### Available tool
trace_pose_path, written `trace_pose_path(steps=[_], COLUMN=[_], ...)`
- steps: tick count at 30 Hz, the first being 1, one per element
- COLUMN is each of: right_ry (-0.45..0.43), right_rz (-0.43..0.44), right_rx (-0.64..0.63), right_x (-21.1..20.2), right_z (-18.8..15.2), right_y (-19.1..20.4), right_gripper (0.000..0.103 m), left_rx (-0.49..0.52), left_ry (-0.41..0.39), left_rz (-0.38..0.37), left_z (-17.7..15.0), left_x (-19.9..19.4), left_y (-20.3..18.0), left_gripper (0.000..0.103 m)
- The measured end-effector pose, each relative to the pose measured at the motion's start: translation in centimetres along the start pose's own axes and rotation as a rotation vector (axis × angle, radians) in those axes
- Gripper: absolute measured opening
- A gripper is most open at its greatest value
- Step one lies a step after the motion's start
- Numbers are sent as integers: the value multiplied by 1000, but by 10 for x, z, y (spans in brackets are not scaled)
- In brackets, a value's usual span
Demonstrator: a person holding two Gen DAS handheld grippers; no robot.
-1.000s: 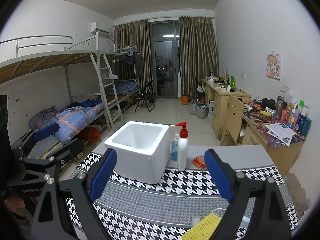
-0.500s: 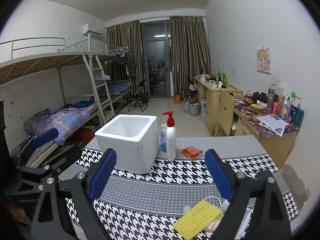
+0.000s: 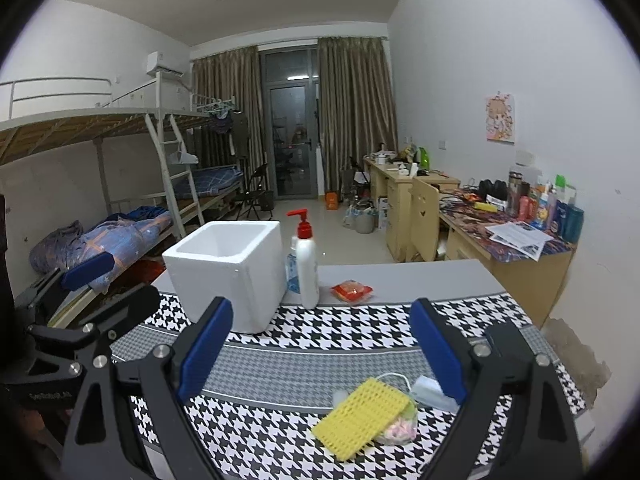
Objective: Organize soft objects
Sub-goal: 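Move both grippers toward the yellow mesh sleeve and blue face mask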
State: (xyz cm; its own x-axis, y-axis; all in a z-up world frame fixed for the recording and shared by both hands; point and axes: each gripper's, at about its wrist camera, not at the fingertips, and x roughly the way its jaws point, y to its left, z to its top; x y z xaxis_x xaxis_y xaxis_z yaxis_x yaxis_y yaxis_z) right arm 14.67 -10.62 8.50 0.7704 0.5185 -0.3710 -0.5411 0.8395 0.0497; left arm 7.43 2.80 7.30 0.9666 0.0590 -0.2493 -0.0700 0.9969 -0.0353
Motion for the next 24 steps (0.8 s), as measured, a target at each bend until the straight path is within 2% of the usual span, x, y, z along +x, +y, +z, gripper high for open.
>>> trace_pose_path(steps=[13,24], right_ry=[25,31], right_rz=[-45,-100], right_rx=[44,56], right_x=[1,-3], right_z=[-17,-27], right_y=[-22,-37], right_gripper=[93,93], left_rx=[21,6], left_ry=[7,52], left_rz=[-40,-97], left_z=[-18,-31], left_x=[9,28], left_y=[-16,-30], left_gripper=[102,102])
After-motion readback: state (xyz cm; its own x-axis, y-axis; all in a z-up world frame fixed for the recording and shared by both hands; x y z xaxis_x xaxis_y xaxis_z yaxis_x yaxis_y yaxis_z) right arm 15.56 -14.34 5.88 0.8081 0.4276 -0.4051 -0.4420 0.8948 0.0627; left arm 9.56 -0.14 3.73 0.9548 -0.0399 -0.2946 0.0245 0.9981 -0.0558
